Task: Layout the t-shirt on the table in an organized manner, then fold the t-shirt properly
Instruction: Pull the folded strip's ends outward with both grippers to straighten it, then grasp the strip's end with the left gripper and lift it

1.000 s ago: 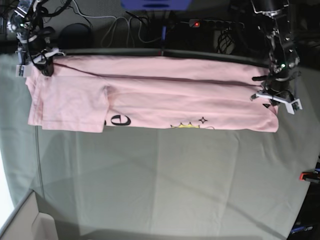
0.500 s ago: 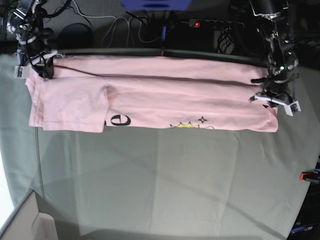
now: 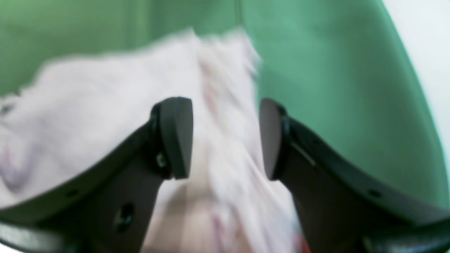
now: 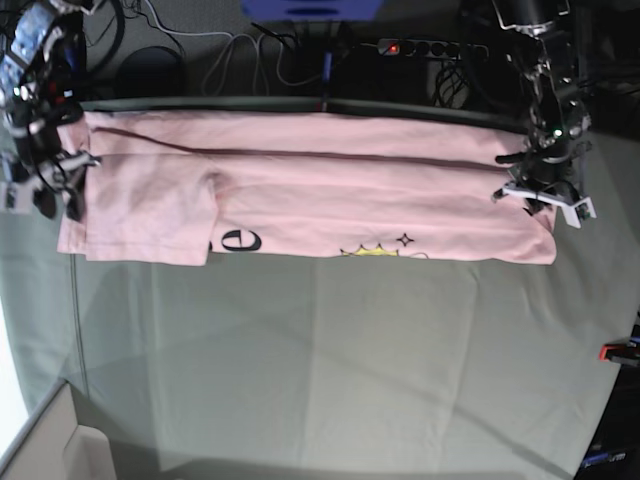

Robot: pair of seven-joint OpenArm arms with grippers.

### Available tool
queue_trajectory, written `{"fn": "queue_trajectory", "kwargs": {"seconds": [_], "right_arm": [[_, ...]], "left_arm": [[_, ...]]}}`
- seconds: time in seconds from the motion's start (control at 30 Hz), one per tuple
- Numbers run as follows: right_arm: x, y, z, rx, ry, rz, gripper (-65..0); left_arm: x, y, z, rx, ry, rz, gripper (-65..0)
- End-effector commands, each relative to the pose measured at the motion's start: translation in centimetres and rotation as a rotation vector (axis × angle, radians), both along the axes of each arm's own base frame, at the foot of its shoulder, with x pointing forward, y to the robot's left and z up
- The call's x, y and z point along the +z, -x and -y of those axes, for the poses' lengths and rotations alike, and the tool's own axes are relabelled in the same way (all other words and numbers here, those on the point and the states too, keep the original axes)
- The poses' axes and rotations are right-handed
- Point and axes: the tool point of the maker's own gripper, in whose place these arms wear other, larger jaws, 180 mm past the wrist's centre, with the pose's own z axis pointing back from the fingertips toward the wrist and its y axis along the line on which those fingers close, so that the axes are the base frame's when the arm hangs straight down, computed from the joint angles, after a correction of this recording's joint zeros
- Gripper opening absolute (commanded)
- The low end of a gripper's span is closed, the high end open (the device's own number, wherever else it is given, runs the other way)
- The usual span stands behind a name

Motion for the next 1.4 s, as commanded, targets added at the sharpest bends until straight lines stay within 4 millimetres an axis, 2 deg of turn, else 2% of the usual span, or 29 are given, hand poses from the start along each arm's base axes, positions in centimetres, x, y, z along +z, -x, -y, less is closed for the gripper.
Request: {"fn": "queue_trajectory", "kwargs": {"seconds": [0.0,0.1,0.2,0.4,0.47,0.6,0.67,0.73,0.77,0.83,0.9,0.93,1.03,1.13,1.3,1.37], "right_arm": [[1.2,-1.6,0.3,0.032,0.045,0.012,-32.3],[0.3,-4.4,-0.7,0.076,0.072,-0.052,-30.0],[-1.0,-6.1,-1.0,0.078,0.057,-0.089,-29.7],[-3.9,-6.6,-1.6,0.079,0.003,-0.160,-29.8],[-4.3,-6.4,-1.6,0.079,-0.004,-0.170,-29.8],[-4.5,-6.2,-1.7,0.079,-0.007,-0.175,-29.8],[-4.5,-6.2,-1.7,0.079,-0.007,-0.175,-30.1],[-4.6,-6.1,-1.7,0.079,-0.009,-0.178,-32.3],[-4.6,-6.2,-1.7,0.080,-0.008,-0.178,-35.5],[-4.7,-6.1,-1.8,0.082,-0.008,-0.180,-47.0],[-4.5,-6.1,-1.6,0.079,-0.005,-0.176,-63.1],[-4.5,-6.1,-1.7,0.079,-0.004,-0.175,-65.0],[-4.2,-6.0,-1.3,0.069,0.001,-0.169,-65.0],[-2.6,-4.8,0.8,0.014,0.044,-0.136,-65.0],[0.9,-3.2,1.3,-0.025,0.080,-0.044,-65.0],[1.4,-2.1,1.0,-0.029,0.081,-0.032,-65.0]], "left_arm": [[1.1,-0.7,-0.6,0.001,-0.022,0.038,-52.4],[1.1,-0.7,-0.6,0.001,-0.022,0.038,-52.3],[1.1,-0.7,-0.6,0.001,-0.024,0.038,-52.3],[1.1,-0.7,-0.6,0.001,-0.024,0.038,-52.1],[1.1,-0.7,-0.5,0.000,-0.022,0.038,-47.2],[1.1,-0.9,-0.4,0.002,-0.021,0.040,-25.3],[1.1,-0.9,-0.4,0.000,-0.020,0.040,-18.6],[1.3,-1.0,-0.5,0.002,-0.021,0.045,-18.0],[1.3,-1.0,-0.5,0.002,-0.021,0.045,-18.5],[1.3,-1.0,-0.5,0.003,-0.021,0.045,-20.4],[1.3,-1.1,-0.5,0.003,-0.021,0.047,-22.3],[1.3,-1.1,-0.6,0.003,-0.022,0.047,-22.5],[1.3,-1.1,-0.6,0.003,-0.022,0.047,-22.7],[1.4,-1.1,-0.6,0.003,-0.023,0.048,-22.7],[1.4,-1.1,-0.6,0.003,-0.024,0.051,-22.7],[1.4,-1.1,-0.6,0.003,-0.024,0.051,-22.7]]}}
